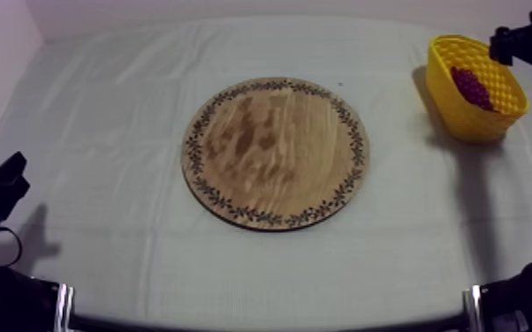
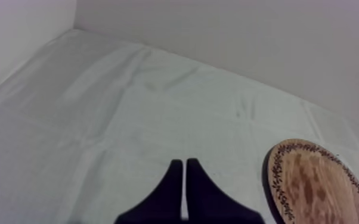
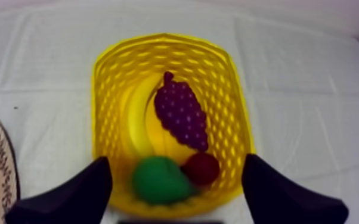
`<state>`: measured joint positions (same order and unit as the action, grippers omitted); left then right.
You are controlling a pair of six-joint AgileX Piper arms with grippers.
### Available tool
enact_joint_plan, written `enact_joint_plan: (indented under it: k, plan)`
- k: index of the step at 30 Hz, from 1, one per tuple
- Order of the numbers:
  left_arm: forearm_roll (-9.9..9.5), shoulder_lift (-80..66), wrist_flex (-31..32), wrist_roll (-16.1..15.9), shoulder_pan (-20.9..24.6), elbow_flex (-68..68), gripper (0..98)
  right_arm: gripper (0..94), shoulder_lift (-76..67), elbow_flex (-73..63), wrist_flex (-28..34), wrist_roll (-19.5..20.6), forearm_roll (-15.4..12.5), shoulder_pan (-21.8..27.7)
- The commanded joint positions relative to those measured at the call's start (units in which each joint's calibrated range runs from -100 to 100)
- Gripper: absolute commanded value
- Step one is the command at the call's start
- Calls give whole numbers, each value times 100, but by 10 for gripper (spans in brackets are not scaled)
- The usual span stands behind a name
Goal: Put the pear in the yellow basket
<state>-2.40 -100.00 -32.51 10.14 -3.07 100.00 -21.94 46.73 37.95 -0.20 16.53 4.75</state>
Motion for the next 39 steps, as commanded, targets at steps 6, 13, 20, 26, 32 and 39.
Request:
enact_joint_plan:
  k: [6,13,20,26,32,39]
  plan:
    - [-2,0,1,-1,-1,0,1,536,-2821,2024,-368,-60,-166,-65]
    - [-2,0,1,-1,-1,0,1,488,-4516,3376,-643,-296,-558,-124]
    - [-2,0,1,-1,-1,0,1,317,-5789,4287,-547,-534,-1013,-129]
    - [-2,0,1,-1,-1,0,1,174,-6548,4839,-315,-706,-1276,-170]
    - [-2,0,1,-1,-1,0,1,33,-6998,5046,-51,-848,-1578,-240]
    - [-2,0,1,-1,-1,0,1,8,-7325,5096,237,-959,-1840,-301]
